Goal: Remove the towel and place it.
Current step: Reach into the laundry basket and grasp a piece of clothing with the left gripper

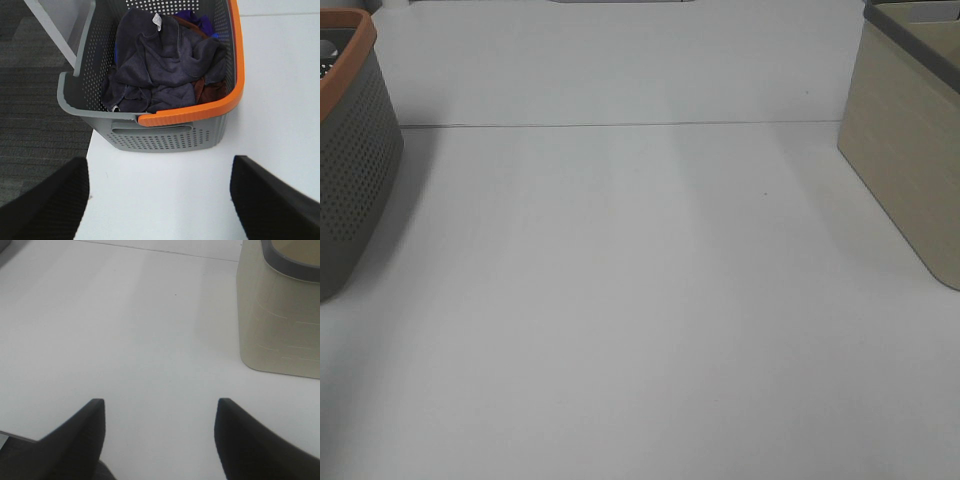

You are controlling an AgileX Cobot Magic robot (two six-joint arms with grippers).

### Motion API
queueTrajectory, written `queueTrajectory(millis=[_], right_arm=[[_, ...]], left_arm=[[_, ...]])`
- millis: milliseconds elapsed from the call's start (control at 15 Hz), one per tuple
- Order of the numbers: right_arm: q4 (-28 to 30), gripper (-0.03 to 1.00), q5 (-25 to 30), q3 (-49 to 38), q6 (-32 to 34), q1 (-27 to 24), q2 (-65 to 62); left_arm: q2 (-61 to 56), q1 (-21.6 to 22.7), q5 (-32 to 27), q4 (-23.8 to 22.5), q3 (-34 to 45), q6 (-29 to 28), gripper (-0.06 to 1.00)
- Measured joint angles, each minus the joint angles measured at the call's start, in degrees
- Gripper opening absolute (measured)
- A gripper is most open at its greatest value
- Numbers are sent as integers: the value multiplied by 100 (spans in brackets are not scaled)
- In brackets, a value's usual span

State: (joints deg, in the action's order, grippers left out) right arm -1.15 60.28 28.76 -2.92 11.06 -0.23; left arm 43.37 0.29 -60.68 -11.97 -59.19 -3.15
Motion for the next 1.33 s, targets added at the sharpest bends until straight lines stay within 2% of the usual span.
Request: queueTrajectory(millis=[333,733,800,933,1067,1133,1333], right_arm=[[0,63,0,0,0,0,0],[0,63,0,0,0,0,0],[0,63,0,0,0,0,0],[0,63,0,0,0,0,0],[0,63,0,0,0,0,0],[0,63,0,0,0,0,0],[0,63,0,0,0,0,0]], left_arm=[[2017,0,-23,-103,-1175,235,70],[4142,6,-498,-103,-2876,733,70],[4853,195,-602,74,-3529,957,70],[5329,539,-647,464,-3948,1169,70],[5890,1014,-665,1094,-4366,1730,70],[6148,1203,-619,1261,-4481,1937,70],[6767,1593,-241,1381,-4721,2332,70]])
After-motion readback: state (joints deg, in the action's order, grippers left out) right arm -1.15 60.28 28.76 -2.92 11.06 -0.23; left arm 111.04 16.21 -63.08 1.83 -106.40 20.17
